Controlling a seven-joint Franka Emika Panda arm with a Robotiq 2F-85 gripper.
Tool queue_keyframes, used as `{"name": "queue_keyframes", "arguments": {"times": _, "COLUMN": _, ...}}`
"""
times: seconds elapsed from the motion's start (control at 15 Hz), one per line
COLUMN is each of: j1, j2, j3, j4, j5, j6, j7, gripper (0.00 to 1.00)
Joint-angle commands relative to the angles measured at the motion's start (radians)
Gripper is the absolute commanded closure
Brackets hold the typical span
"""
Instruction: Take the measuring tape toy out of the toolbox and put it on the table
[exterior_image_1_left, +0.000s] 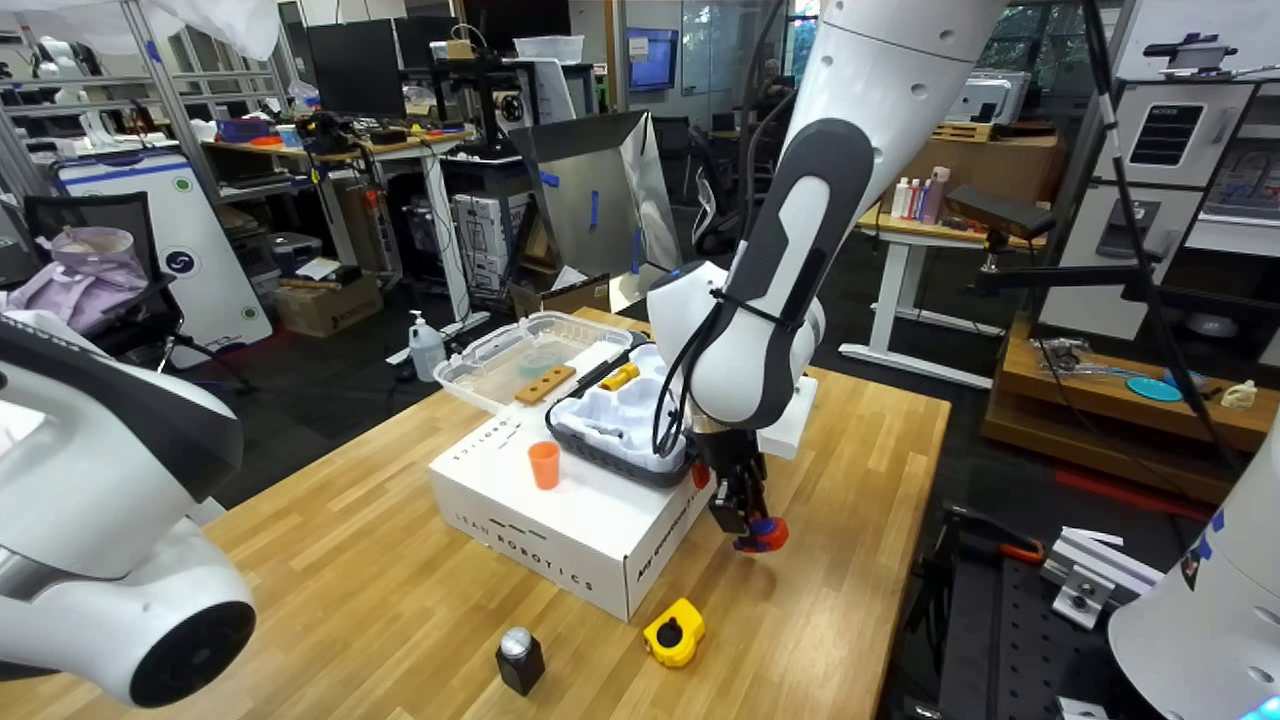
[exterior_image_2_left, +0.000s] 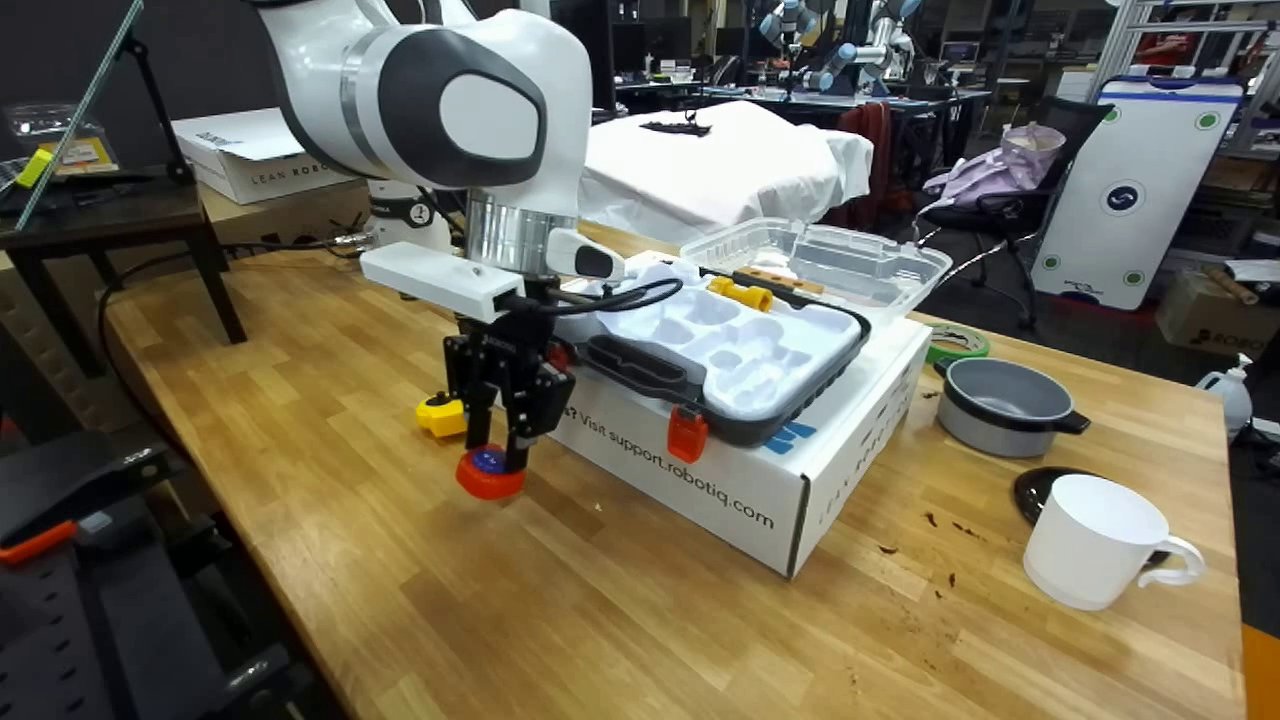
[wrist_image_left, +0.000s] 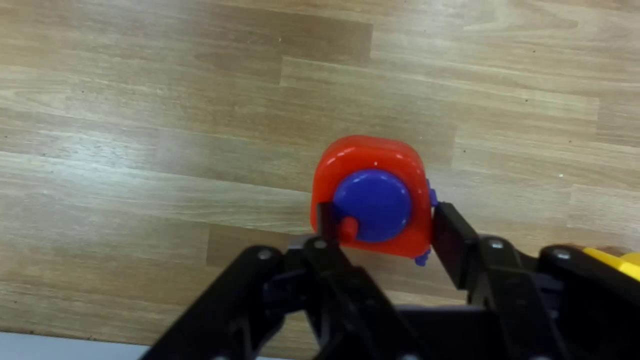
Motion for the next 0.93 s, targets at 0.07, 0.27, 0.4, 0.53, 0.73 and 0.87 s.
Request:
{"name": "queue_keyframes", "arguments": {"times": 0.07, "j1": -0.021, "j2": 0.021, "j3": 0.034, "j4": 0.009, "j5": 0.034, "j6": -0.008, "j7": -0.025, "gripper": 0.74}}
{"name": "queue_keyframes", "arguments": {"times": 0.27, "j1": -0.027, "j2": 0.026, "j3": 0.042, "j4": 0.007, "j5": 0.044, "j6": -0.008, "j7": -0.031, "gripper": 0.74}}
{"name": "queue_keyframes", "arguments": {"times": 0.4, "j1": -0.028, "j2": 0.026, "j3": 0.042, "j4": 0.007, "j5": 0.05, "j6": -0.009, "j7": -0.034, "gripper": 0.74}}
{"name": "queue_keyframes", "arguments": {"times": 0.53, "j1": -0.03, "j2": 0.023, "j3": 0.041, "j4": 0.007, "j5": 0.053, "j6": -0.01, "j7": -0.034, "gripper": 0.74}}
{"name": "queue_keyframes", "arguments": {"times": 0.73, "j1": -0.034, "j2": 0.02, "j3": 0.041, "j4": 0.008, "j5": 0.057, "j6": -0.011, "j7": -0.034, "gripper": 0.74}}
{"name": "queue_keyframes", "arguments": {"times": 0.87, "j1": -0.035, "j2": 0.02, "j3": 0.041, "j4": 0.01, "j5": 0.057, "j6": -0.017, "j7": -0.032, "gripper": 0.24}}
